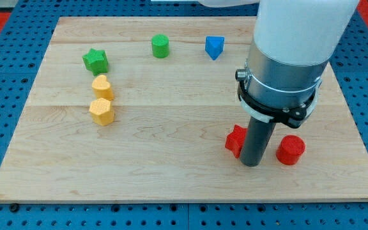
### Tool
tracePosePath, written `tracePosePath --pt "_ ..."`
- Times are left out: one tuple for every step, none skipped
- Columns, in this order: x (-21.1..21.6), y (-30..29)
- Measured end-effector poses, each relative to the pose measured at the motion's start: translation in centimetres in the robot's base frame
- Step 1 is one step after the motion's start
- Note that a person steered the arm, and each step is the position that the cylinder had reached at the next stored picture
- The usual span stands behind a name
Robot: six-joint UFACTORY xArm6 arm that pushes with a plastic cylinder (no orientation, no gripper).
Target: Move the yellow hexagon diagonally to the top left of the red star
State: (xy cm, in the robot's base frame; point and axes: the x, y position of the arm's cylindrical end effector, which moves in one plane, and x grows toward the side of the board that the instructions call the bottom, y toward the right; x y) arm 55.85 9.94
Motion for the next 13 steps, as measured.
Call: tracePosePath --pt "-0.5 0.0" --pt "-1.0 0.1" --pt "-1.8 0.5" --pt "-2.2 0.9" --pt "-0.3 1.5" --pt "3.2 1.4" --pt "3.4 -4.6" --pt "3.4 -13.7" --pt "2.7 -18.8" --pt "-0.6 -22.5" --pt "-1.6 -30.2" --pt "-5.7 -32.4" --pt "-9.8 -31.4"
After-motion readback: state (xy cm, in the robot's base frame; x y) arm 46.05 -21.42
